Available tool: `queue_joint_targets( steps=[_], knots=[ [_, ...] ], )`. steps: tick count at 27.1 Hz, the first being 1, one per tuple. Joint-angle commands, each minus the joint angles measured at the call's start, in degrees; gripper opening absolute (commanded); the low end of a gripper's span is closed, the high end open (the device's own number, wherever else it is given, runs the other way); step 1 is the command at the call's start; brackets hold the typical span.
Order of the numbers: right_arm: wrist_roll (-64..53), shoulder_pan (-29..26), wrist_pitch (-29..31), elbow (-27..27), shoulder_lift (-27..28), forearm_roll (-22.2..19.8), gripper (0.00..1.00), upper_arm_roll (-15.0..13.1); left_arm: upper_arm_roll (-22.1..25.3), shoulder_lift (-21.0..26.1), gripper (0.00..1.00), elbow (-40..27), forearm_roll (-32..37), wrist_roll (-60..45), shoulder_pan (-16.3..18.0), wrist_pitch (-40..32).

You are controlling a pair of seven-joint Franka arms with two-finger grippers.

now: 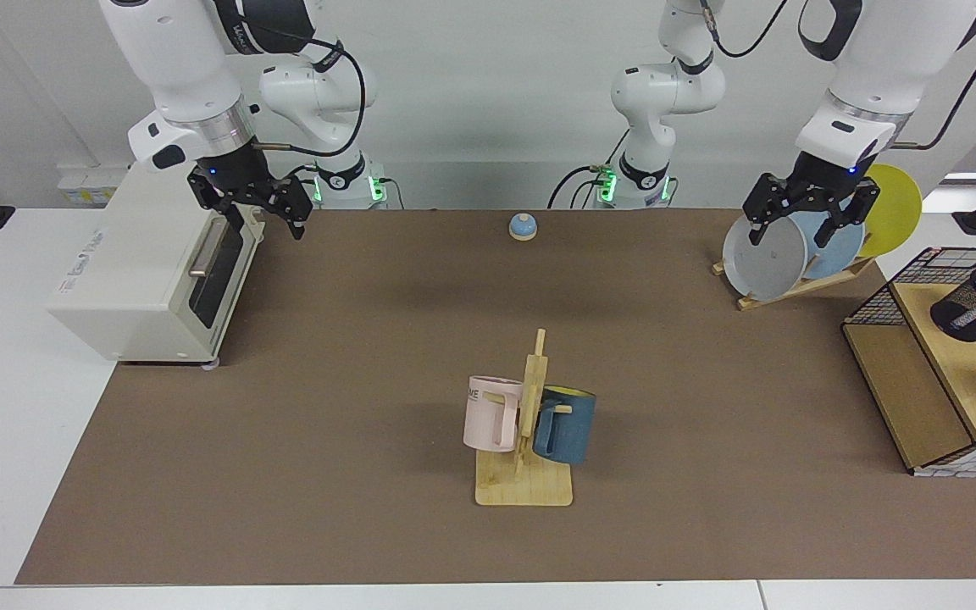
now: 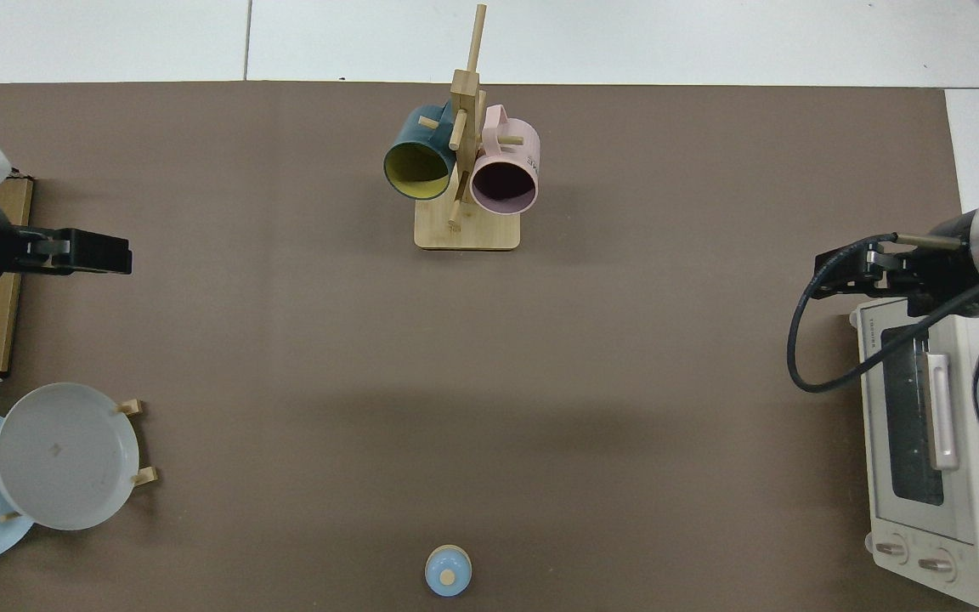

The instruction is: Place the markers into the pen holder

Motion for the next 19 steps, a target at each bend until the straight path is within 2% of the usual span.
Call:
queue_joint_targets(
  steps=[1, 5, 10, 19],
  knots=[
    [-0.73, -0.87, 1.28, -1.54, -1.19, 1.02, 1.00, 0.39, 1.36, -0.91, 1.00, -0.80, -0.34, -1.28, -1.27, 0.52],
    [-0.73, -0.87, 1.28, -1.54, -1.19, 1.02, 1.00, 0.39, 1.97, -0.91, 1.00, -0.89, 0.01, -0.50, -1.27, -0.27],
    [-0.73, -0.87, 1.37, -1.54, -1.19, 1.02, 1.00, 0.39, 2.76, -0.73, 1.00, -1.68, 0.10, 5.82, -1.27, -0.71],
    [-0.73, -0.78, 1.37, -1.54, -1.19, 1.02, 1.00, 0.39, 3.99, -0.03, 1.00, -3.08, 0.10, 8.64, -1.27, -0.71]
  ],
)
